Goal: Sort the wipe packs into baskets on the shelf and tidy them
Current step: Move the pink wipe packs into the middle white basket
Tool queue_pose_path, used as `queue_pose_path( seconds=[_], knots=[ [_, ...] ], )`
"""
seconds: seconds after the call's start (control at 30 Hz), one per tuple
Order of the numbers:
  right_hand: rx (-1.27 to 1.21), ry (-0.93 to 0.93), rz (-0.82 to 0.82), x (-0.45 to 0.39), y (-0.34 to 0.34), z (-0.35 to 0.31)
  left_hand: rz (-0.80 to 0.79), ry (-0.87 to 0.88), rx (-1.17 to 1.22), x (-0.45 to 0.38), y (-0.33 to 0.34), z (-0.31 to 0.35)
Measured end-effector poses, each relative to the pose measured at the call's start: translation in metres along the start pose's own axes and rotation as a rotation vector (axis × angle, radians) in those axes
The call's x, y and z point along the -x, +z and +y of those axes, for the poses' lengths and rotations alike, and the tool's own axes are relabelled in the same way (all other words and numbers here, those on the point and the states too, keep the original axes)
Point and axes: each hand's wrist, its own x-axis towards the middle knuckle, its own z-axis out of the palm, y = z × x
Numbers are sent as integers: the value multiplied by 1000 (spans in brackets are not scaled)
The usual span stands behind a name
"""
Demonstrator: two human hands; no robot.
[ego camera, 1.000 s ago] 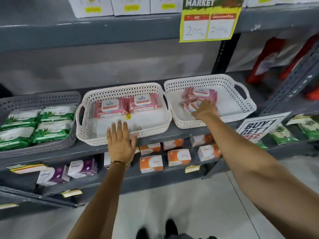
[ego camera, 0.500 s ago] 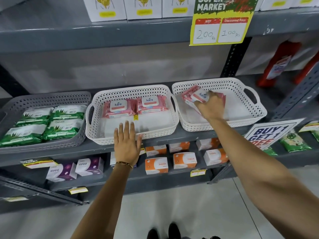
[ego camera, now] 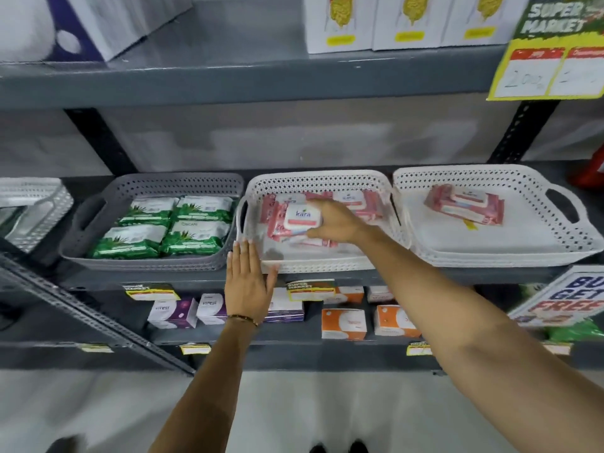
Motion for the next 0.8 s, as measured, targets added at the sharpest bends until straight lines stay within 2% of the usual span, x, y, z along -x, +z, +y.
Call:
queue_pose_path(
  seconds=[0.2, 0.33, 0.4, 0.53, 0.7, 0.8],
  knots=[
    [191, -47, -151, -17, 45, -10, 11, 19, 9, -1, 0, -4],
    [185, -55, -116, -14, 43, -4, 31, 26, 6, -1, -1, -1],
    [115, -50, -35, -8, 34, 1, 30, 29, 9, 0, -1, 5],
    [-10, 26, 246, 8, 0, 22, 13, 99, -7, -1, 3, 33],
    [105, 144, 529, 38, -47, 72, -23, 187, 9, -3, 21, 85],
    [171, 272, 605, 59, -74, 112, -35, 209, 0, -6, 30, 123]
  ],
)
